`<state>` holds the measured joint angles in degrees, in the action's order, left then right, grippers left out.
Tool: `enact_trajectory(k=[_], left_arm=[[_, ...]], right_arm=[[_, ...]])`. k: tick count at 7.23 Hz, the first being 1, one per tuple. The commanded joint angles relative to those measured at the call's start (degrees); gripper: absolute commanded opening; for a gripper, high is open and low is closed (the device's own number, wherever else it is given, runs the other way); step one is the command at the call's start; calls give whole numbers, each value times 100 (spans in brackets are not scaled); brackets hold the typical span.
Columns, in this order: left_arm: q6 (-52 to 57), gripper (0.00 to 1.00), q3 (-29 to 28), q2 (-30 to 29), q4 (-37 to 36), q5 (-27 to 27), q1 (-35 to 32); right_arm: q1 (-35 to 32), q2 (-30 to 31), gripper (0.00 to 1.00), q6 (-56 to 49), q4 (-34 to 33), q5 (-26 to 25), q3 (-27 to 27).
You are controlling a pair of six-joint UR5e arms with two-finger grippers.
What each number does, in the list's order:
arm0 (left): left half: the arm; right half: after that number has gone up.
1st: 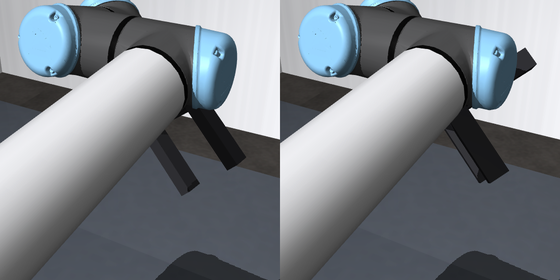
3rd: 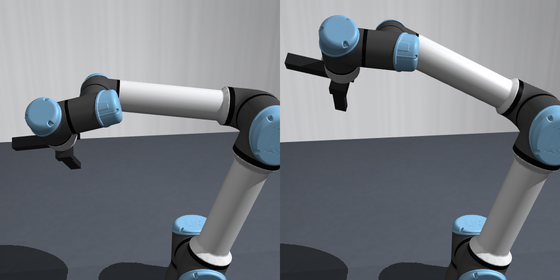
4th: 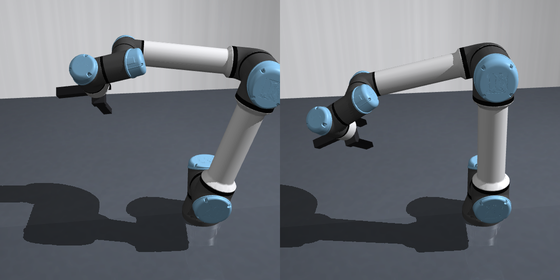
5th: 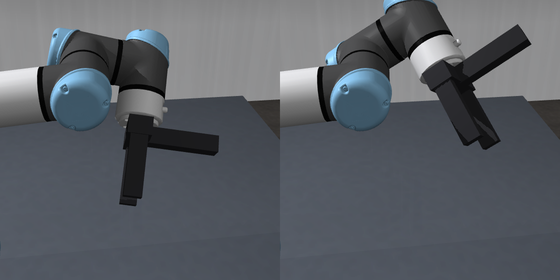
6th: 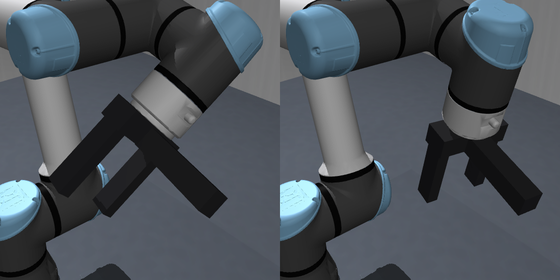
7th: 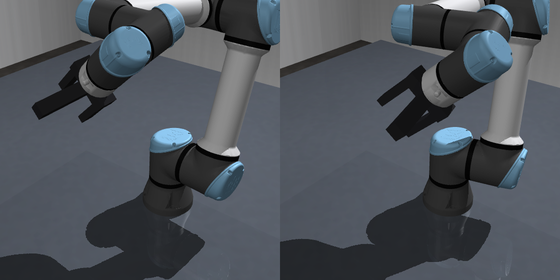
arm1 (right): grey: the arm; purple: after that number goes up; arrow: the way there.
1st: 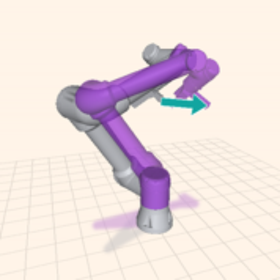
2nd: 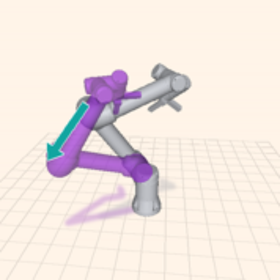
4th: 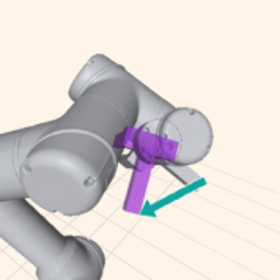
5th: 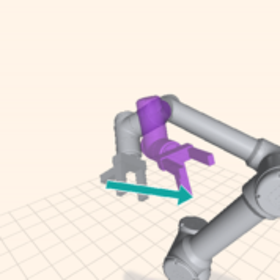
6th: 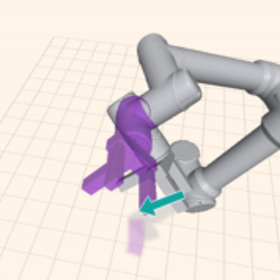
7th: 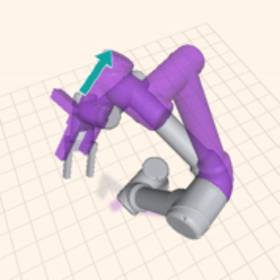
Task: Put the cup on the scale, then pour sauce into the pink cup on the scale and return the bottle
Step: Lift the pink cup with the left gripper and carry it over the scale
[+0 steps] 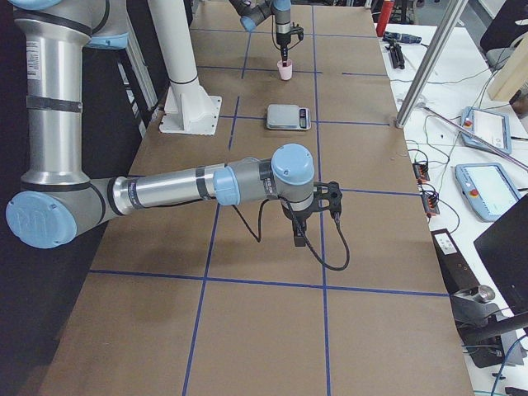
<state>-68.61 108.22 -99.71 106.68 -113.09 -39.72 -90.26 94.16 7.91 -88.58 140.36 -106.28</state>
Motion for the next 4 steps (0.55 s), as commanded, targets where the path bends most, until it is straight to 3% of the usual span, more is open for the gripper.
enact_trajectory(k=[1,2,4], left_arm=[[-4,0,775,-747,-1789,15,-158],[5,0,867,-1508,-2783,15,-168],[-300,0,667,-2348,-3241,-394,-142]], right_arm=[[0,-3,100,0,-10,97,-24],[0,-3,100,0,-10,123,-24],[0,-3,100,0,-1,123,-33]])
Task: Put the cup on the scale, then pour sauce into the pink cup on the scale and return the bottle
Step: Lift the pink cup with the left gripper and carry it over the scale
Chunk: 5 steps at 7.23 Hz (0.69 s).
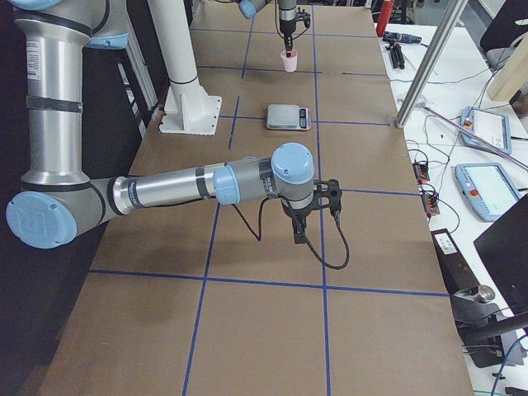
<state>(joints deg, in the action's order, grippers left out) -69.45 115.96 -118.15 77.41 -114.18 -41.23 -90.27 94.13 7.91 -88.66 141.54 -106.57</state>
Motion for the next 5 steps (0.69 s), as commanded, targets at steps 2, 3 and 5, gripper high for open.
enact_trajectory(k=[2,3,5], left_arm=[[-1260,0,-1254,-1697,-279,-569,70],[-1525,0,-1730,-2060,-244,-588,314],[-1991,0,-2277,-2177,359,-309,719]], right_arm=[[0,0,100,0,7,-3,-4],[0,0,100,0,15,-3,-4],[0,-26,100,0,15,-3,-4]])
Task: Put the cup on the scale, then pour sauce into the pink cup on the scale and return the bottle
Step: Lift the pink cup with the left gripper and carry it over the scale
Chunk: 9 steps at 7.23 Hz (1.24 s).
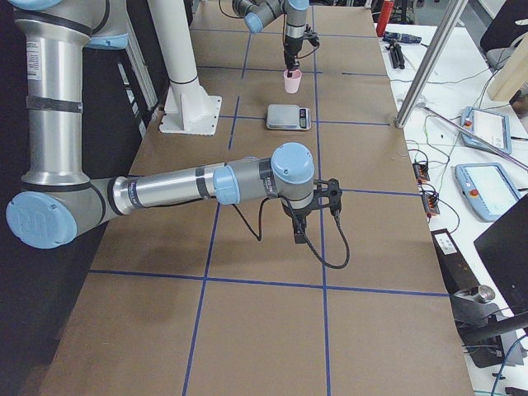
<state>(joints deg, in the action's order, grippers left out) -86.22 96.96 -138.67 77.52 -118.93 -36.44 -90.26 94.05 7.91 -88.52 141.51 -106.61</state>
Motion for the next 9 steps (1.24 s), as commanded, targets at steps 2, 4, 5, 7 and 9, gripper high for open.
enact_trajectory(k=[2,4,5,7,9], left_arm=[[-395,0,-739,-169,720,177,321],[-386,0,-748,-160,773,169,400],[-378,0,-827,-116,965,160,444],[-378,0,-933,-125,1099,160,445],[-343,0,-924,-81,1107,160,445]], right_arm=[[0,-18,100,0,1,-1,9],[0,-27,100,-9,1,-1,18],[0,-27,100,-9,1,-1,9],[0,-45,100,-9,1,-9,18],[0,-45,100,-9,1,-1,9]])
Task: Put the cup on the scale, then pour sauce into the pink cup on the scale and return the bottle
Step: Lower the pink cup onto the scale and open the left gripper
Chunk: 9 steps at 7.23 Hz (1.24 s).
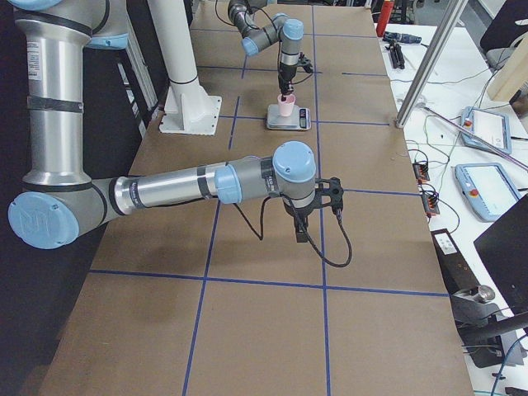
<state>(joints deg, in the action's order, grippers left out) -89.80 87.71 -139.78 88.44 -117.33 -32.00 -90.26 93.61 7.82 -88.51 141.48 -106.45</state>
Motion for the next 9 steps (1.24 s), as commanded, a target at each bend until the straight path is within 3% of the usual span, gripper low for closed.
enact_trajectory(k=[1,2,3,5,7,9], left_arm=[[24,19,0,30,68,0,1],[24,44,18,91,94,0,1],[24,54,35,100,94,9,1],[33,100,332,310,33,61,1],[259,100,1367,811,-281,61,-25],[857,100,2289,873,-1036,17,-121]], right_arm=[[0,-10,100,0,-9,11,-16],[0,-10,100,0,-9,2,-16],[0,-19,100,0,-9,11,-16],[0,-36,100,165,-44,11,-182],[201,-28,100,631,-44,2,-480],[473,8,100,957,-87,-59,-911]])
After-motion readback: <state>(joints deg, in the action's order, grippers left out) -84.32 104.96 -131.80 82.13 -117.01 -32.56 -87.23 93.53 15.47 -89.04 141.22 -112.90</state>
